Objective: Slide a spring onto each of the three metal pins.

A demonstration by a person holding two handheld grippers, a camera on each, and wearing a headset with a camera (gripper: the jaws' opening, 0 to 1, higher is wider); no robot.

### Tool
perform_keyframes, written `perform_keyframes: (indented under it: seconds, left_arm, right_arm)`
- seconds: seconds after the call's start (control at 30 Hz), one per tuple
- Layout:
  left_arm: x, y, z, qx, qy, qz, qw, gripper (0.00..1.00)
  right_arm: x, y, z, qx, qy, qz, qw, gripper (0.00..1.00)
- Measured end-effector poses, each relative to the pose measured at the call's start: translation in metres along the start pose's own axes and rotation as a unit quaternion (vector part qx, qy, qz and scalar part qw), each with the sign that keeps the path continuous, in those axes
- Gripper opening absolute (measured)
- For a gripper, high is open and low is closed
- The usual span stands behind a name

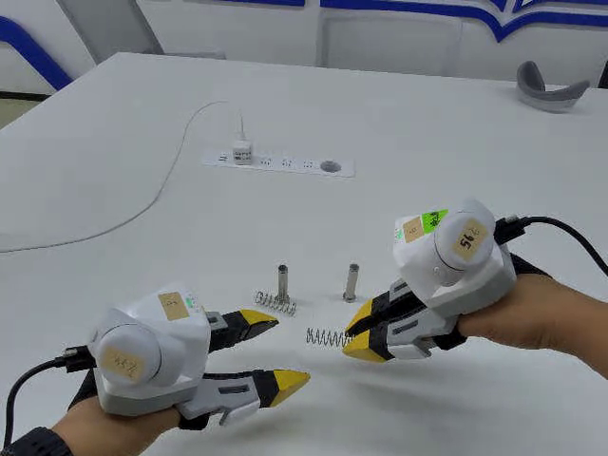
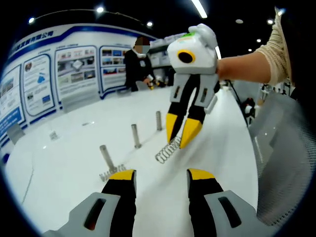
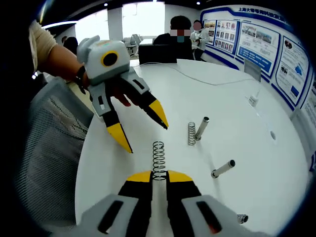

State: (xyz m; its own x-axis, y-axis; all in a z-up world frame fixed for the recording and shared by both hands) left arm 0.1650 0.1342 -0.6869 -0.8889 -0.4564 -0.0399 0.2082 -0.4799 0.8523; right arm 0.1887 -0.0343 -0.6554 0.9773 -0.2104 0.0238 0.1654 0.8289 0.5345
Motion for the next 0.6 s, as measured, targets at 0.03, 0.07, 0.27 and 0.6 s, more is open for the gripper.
perform_keyframes:
  seconds: [0.03,0.07,0.27,0.6]
  left_arm:
    - [0.000,0.000,0.000,0.001,-0.001,0.000,1.0000,0.40]
    - [0.001,0.001,-0.001,0.002,-0.003,-0.001,1.0000,0.39]
    - [0.007,0.003,-0.004,0.002,-0.016,-0.013,0.9998,0.33]
    - [0.013,0.003,-0.006,0.001,-0.032,-0.031,0.9990,0.23]
  right_arm:
    - [-0.001,0.001,0.000,0.000,0.001,0.002,1.0000,0.12]
    - [-0.002,0.001,0.000,-0.001,0.004,0.006,1.0000,0.12]
    - [-0.007,0.003,-0.001,-0.008,0.017,0.022,0.9996,0.12]
    - [-0.012,0.005,-0.003,-0.022,0.031,0.043,0.9984,0.12]
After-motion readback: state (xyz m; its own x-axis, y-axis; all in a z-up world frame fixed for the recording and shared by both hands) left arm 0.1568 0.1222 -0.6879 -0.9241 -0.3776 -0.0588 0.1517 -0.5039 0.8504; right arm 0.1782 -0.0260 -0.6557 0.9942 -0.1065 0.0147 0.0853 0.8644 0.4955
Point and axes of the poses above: the centre of the closed fingertips' face, and the gripper's own axes: z roughly backward along the fingers, x roughly to its right, y roughly out of its top, the point moved 9 cm from there along z, roughly backward along the fingers, and after that the axes turned 9 degrees about -x, right-handed, at the moved point
